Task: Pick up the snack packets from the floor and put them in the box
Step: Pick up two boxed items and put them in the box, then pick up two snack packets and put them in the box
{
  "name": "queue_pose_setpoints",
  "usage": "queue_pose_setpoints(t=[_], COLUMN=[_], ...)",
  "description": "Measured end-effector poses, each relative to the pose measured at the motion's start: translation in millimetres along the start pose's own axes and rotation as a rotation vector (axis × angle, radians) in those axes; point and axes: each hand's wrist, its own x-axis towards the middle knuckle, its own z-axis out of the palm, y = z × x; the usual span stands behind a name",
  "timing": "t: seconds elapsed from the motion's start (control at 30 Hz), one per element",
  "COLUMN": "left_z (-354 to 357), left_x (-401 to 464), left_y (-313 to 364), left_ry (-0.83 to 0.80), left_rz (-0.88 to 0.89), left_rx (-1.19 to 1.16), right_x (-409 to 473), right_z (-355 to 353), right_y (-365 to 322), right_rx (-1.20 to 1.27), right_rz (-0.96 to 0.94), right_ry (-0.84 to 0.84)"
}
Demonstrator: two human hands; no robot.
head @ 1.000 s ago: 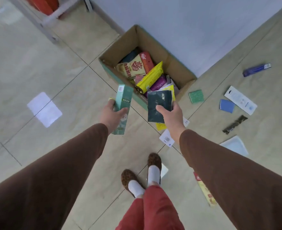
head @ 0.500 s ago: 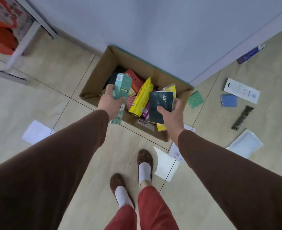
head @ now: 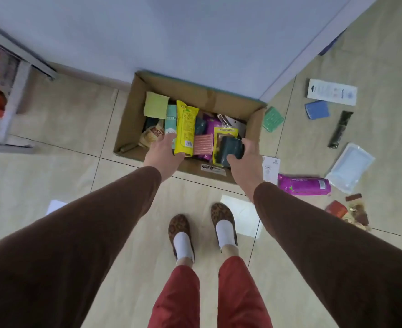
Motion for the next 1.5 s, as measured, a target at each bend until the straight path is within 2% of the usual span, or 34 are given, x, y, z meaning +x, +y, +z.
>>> queue_pose_setpoints(t=[0.17,0.4,0.6,0.93,1.17,1.5], left_z=[-5,23,99,269,345,441], left_x=[-29,-68,-110,-210,-211,-135], left_y=[35,114,195,328,384,427], left_ry=[-0.025,-0.048,-0.111,-0.214,-0.26,-0.365], left_rz=[0.188,0.364,0.464,0.466,0.5,0.526], left_rx=[0.164,0.223,0.308,0.303,0.32,0.397], right_x=[-33,-74,-107,-150,-123,-12], right_z=[-35,-106,-176,-316,-373,-406], right_y=[6,61,151,331,401,494], right_rx=[-0.118,-0.157,-0.082,-0.114,-0.092,-0.091], right_rz=[-0.047,-0.04,0.002,0.059,0.147,0.253], right_ry=[0.058,0.159,0.247,0.285,0.271,0.218])
